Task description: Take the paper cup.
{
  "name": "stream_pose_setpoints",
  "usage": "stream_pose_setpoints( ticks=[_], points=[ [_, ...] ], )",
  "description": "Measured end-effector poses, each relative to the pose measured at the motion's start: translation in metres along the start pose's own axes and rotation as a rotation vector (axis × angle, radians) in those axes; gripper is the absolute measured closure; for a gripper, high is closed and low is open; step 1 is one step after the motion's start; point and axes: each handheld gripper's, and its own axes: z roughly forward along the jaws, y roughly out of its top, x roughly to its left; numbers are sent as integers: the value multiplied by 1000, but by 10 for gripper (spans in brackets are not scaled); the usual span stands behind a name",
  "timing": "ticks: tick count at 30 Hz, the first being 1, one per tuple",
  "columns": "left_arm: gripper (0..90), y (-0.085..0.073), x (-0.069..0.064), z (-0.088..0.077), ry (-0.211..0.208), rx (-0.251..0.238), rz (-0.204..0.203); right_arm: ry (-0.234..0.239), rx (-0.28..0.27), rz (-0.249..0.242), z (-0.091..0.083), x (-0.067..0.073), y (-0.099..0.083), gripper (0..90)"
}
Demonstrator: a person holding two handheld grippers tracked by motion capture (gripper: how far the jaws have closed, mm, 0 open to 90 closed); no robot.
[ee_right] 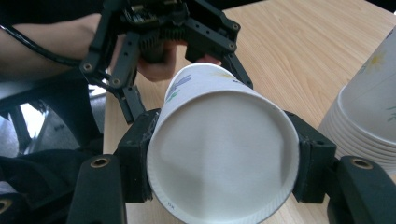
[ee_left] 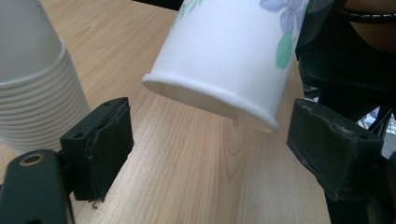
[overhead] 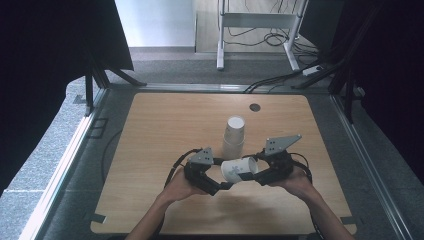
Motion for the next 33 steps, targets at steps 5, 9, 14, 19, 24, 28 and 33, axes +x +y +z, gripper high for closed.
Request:
stream_pose_setpoints(
  ticks=[5, 9, 14, 19, 24, 28, 33],
  points=[
    [160, 1, -1, 5, -24, -3, 31, 29, -19, 5, 1, 1, -6, 371],
    [206, 1, -2, 6, -42, -15, 50, 50, -25, 9, 3, 1, -9, 371],
    [279, 0, -2, 6, -64, -26, 67, 70, -36, 15, 4, -1, -10, 371],
    [332, -2, -2, 5, -70, -34, 73, 86, -43, 23, 3, -2, -11, 371],
    [379, -2, -3, 6, -59, -8, 83, 84, -15, 0, 4, -3, -11, 363],
    [392, -1, -1, 5, -56, 14, 74, 87, 14, 7, 7, -4, -10, 272],
    [393, 3, 1, 1, -32, 82, 80, 32, 64, -12, 7, -3, -7, 182]
  ],
)
